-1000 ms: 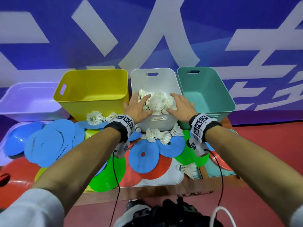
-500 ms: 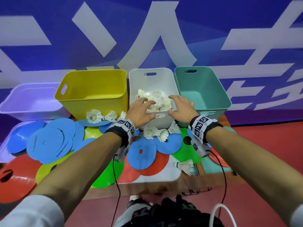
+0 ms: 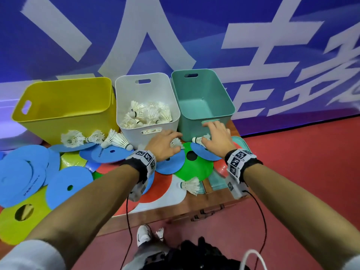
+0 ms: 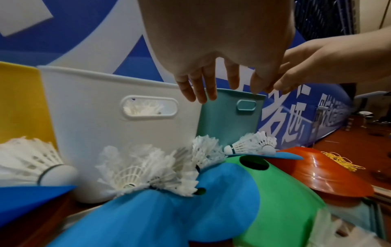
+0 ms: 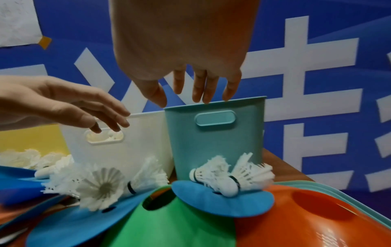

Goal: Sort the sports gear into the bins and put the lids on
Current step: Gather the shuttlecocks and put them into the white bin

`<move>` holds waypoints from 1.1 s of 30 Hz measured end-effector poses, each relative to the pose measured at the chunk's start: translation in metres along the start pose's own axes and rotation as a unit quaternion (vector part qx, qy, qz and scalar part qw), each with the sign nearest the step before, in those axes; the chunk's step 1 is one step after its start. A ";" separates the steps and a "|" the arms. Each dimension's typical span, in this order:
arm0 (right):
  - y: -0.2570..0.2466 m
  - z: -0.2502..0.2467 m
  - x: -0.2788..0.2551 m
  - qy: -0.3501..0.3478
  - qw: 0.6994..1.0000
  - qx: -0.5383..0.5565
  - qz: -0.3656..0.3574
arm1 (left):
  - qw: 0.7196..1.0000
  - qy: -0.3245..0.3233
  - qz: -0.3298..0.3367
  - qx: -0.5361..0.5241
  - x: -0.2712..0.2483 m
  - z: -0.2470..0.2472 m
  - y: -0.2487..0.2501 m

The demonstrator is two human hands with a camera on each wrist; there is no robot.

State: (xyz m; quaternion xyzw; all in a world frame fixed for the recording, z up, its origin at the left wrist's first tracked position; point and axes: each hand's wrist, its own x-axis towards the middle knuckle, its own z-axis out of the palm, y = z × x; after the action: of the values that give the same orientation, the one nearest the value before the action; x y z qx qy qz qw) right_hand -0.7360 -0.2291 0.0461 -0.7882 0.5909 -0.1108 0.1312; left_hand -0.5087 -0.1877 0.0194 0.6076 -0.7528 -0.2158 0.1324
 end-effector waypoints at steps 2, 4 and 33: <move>0.016 0.003 -0.006 -0.007 1.000 -0.003 0.017 | 1.000 -0.020 -0.006 0.003 0.007 0.010 0.004; 0.030 0.008 -0.009 -0.022 0.999 -0.006 0.034 | 0.999 -0.035 -0.004 0.007 0.014 0.018 0.005; 0.084 0.055 0.040 -0.131 0.978 0.018 0.162 | 0.989 -0.137 -0.026 0.046 0.062 0.059 -0.030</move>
State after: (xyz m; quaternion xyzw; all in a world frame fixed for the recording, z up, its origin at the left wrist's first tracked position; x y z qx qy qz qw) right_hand -0.7824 -0.2857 -0.0337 -0.6870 0.6867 0.0057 0.2376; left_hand -0.5245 -0.2430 -0.0508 0.5972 -0.7568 -0.2656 -0.0058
